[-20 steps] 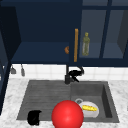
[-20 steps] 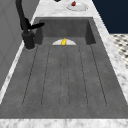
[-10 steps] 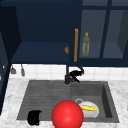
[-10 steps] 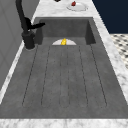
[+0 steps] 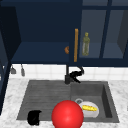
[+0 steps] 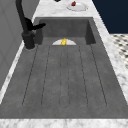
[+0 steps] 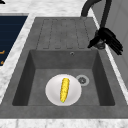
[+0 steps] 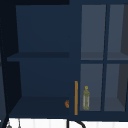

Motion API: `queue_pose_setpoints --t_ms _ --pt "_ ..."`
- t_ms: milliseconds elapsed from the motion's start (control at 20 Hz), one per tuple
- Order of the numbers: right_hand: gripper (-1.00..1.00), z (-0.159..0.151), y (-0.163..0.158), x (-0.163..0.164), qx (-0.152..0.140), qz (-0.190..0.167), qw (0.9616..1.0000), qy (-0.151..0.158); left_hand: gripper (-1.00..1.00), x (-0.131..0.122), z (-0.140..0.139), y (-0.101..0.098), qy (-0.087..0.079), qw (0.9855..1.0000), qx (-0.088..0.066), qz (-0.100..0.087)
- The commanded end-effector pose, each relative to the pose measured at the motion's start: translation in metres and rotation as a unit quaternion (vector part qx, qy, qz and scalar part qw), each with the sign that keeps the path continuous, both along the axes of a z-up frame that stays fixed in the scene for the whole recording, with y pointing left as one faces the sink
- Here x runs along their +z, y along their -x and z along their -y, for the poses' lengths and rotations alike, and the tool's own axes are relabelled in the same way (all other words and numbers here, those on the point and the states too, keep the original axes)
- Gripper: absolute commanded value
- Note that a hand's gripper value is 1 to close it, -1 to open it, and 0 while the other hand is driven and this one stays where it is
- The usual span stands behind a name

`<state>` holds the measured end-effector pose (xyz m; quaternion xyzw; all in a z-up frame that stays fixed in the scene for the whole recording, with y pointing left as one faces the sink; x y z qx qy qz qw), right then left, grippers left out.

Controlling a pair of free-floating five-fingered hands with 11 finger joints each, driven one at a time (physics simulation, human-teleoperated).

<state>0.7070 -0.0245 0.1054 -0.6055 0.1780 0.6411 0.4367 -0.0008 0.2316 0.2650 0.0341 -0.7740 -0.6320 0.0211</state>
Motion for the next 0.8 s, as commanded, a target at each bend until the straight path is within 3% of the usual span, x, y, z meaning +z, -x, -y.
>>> queue_pose_setpoints --t_ms 0,50,100,150,250,400,500,750 --pt "-1.00 0.000 -0.001 -0.011 0.041 0.042 0.9977 -0.035 0.00 0.000 0.000 0.000 0.000 1.0000 0.000 0.000" --pt "-1.00 -0.001 -0.004 -0.010 0.034 0.038 0.9979 -0.039 0.00 0.000 0.000 0.000 0.000 1.0000 0.000 0.000" --pt "1.00 -0.008 -0.010 -0.016 0.023 0.032 0.9987 -0.032 0.00 0.000 0.000 0.000 0.000 1.0000 0.000 0.000" --pt "1.00 -0.013 -0.015 -0.020 0.020 0.015 0.9995 -0.018 0.00 0.000 0.000 0.000 0.000 1.0000 0.000 0.000" --pt "1.00 -0.016 -0.018 -0.022 0.020 0.007 0.9995 -0.023 0.00 0.000 0.000 0.000 0.000 1.0000 0.000 0.000" --pt "1.00 -0.009 -0.017 -0.009 0.016 0.020 0.9986 -0.046 0.00 0.000 0.000 0.000 0.000 1.0000 0.000 0.000" --pt "1.00 -0.008 -0.003 -0.003 0.026 0.039 0.9978 -0.046 0.00 0.000 0.000 0.000 0.000 1.0000 0.000 0.000" --pt "1.00 -0.010 -0.003 -0.003 0.027 0.052 0.9977 -0.034 0.00 0.000 0.000 0.000 0.000 1.0000 0.000 0.000"
